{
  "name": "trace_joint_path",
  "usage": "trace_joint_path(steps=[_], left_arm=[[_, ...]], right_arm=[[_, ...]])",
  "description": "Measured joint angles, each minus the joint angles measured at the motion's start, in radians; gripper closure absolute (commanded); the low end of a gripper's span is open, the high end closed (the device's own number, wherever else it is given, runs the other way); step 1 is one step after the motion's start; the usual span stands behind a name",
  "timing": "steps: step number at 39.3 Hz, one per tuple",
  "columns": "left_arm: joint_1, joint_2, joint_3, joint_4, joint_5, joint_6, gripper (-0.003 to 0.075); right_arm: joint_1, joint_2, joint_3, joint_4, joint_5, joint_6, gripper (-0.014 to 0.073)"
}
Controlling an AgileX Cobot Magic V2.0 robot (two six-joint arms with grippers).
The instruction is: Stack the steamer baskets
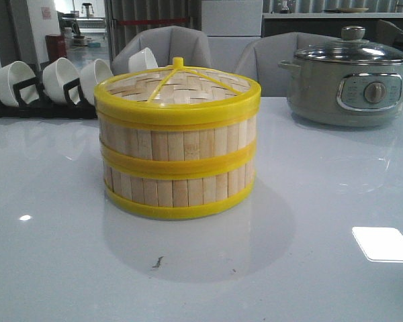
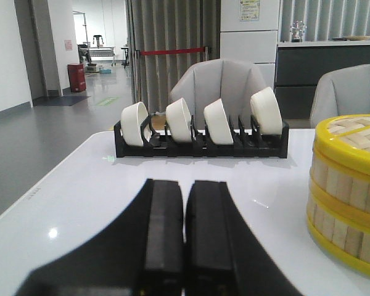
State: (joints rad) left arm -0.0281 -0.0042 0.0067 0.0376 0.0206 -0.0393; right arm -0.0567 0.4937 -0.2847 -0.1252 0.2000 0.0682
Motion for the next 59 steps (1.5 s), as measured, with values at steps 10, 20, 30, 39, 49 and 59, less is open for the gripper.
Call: trace_joint_path(steps=[10,20,30,39,49,59], left_arm=[[0.000,0.000,0.000,0.011,0.017,0.000,0.0635],[0.000,0.000,0.000,0.012,0.018,0.000,0.0635],[0.000,0.000,0.000,0.012,0.018,0.000,0.0635],[0.000,0.000,0.000,0.012,0.018,0.000,0.0635],[0.000,0.000,0.000,0.012,0.018,0.000,0.0635],[0.000,0.000,0.000,0.012,0.018,0.000,0.0635]], right_arm=[[0.000,0.000,0.000,0.000,0.000,0.002,0.0545],[0.000,0.000,0.000,0.000,0.000,0.002,0.0545],[0.000,0.000,0.000,0.000,0.000,0.002,0.0545],[0.000,0.000,0.000,0.000,0.000,0.002,0.0545],[0.000,-0.036,0.000,0.000,0.000,0.002,0.0545],[0.000,-0.200,0.021,0.042,-0.007,0.006,0.0545]])
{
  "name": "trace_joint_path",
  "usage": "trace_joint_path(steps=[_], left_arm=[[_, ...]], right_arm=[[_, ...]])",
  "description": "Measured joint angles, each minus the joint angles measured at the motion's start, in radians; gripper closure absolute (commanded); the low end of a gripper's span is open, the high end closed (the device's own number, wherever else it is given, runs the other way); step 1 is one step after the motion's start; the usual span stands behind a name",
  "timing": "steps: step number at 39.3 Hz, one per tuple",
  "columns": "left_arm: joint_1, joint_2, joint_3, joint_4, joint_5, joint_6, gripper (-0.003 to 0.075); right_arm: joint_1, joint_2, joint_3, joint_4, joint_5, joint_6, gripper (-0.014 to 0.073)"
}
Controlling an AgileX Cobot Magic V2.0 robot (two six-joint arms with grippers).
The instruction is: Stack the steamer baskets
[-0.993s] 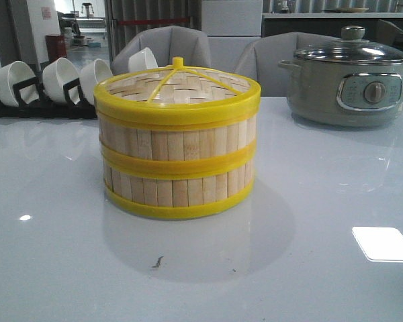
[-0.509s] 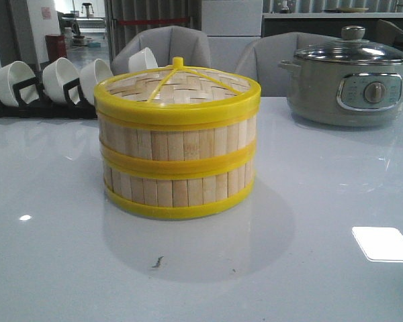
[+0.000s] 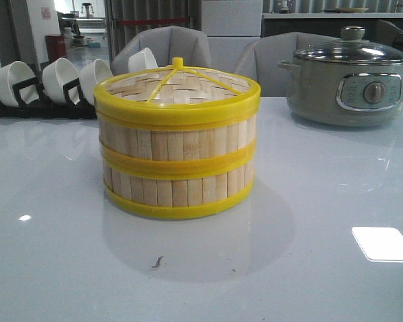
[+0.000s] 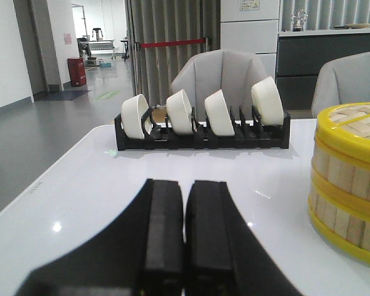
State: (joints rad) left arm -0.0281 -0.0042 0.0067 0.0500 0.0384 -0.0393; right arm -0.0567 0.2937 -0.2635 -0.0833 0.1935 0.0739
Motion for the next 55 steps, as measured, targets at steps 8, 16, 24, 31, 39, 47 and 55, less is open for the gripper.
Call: trace_joint_path(steps=[8,16,24,31,39,47,55], left_arm=[[0.000,0.000,0.000,0.000,0.000,0.000,0.0635],[0.000,0.000,0.000,0.000,0.000,0.000,0.0635],[0.000,0.000,0.000,0.000,0.000,0.000,0.0635],[0.000,0.000,0.000,0.000,0.000,0.000,0.0635],[0.000,0.000,0.000,0.000,0.000,0.000,0.0635],[0.000,0.000,0.000,0.000,0.000,0.000,0.0635],[0.000,0.000,0.000,0.000,0.000,0.000,0.0635]], right_arm=[[0.000,-0.129,0.126,0.006,-0.013,0.000,0.0545],[0.000,-0.268,0.273,0.013,-0.076,0.000,0.0545],[0.000,-0.304,0.293,0.033,-0.078,0.000,0.0545],[0.000,-0.304,0.293,0.033,-0.072,0.000,0.0545],[0.000,-0.304,0.293,0.033,-0.071,0.000,0.0545],[0.000,-0.304,0.293,0.053,-0.071,-0.003,0.0545],[0.000,-0.304,0.293,0.142,-0.072,-0.087,0.0545]])
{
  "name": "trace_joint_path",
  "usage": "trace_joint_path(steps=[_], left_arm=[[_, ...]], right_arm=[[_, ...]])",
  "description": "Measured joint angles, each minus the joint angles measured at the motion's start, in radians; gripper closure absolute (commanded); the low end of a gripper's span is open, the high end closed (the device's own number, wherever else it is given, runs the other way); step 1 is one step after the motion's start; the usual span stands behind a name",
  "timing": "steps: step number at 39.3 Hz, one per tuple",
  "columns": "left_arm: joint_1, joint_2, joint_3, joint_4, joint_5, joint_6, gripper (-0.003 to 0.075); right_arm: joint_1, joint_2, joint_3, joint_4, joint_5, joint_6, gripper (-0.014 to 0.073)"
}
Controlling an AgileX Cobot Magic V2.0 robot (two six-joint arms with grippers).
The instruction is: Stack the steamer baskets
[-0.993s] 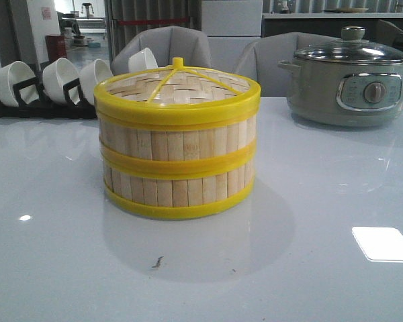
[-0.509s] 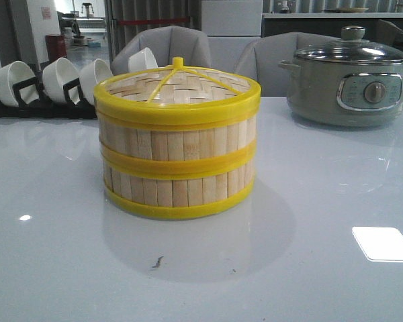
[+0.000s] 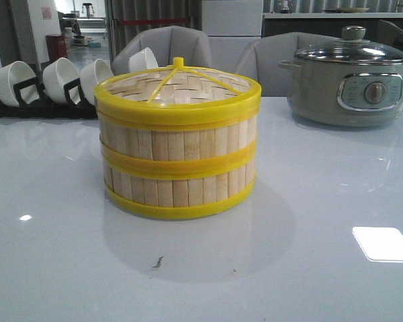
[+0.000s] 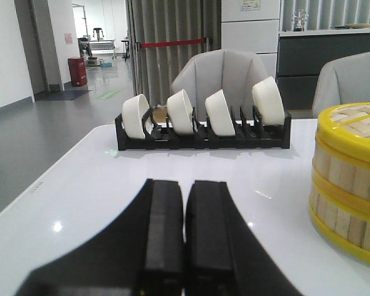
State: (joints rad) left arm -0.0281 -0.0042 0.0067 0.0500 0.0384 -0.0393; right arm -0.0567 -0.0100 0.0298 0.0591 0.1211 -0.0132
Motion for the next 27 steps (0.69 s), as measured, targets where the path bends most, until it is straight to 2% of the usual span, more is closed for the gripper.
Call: trace_joint_path(steps=[27], left_arm=[[0.000,0.000,0.000,0.000,0.000,0.000,0.0635]], right_arm=[[0.000,0.000,0.000,0.021,0.000,-0.018,0.0545]])
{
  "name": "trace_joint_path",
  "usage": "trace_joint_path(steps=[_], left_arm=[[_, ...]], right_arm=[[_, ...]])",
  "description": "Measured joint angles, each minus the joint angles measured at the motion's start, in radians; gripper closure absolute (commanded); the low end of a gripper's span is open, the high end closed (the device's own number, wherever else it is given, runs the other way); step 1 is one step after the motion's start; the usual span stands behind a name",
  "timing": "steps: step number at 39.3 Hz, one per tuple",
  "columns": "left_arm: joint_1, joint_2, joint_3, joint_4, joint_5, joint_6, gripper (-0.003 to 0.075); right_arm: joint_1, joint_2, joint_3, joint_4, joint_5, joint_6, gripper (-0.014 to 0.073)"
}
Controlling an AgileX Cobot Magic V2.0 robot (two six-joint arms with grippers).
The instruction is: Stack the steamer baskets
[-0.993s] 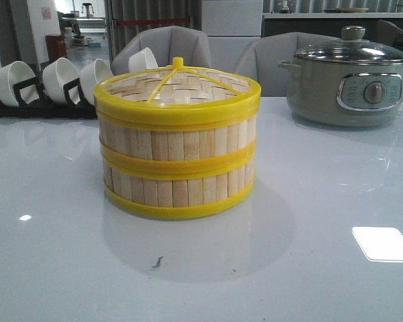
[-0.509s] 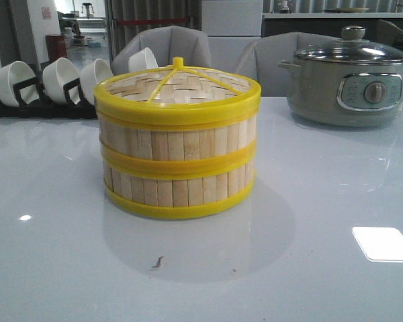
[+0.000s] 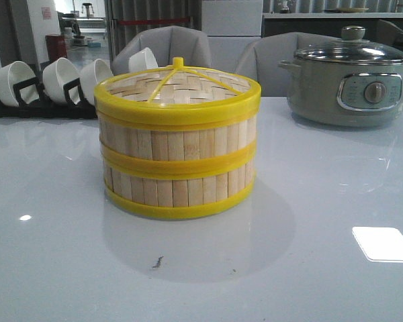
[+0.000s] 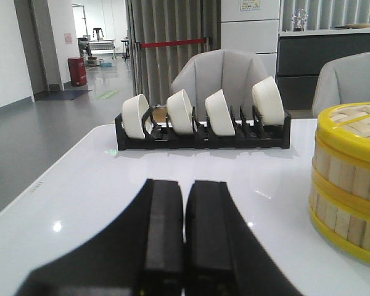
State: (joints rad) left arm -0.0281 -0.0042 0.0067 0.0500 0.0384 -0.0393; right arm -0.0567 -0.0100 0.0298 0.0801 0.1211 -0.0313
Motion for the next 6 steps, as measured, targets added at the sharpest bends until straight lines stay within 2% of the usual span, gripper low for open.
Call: trace_joint_path(steps=[6], left_arm=[[0.000,0.000,0.000,0.000,0.000,0.000,0.0635]], right_arm=[[0.000,0.000,0.000,0.000,0.000,0.000,0.0545]])
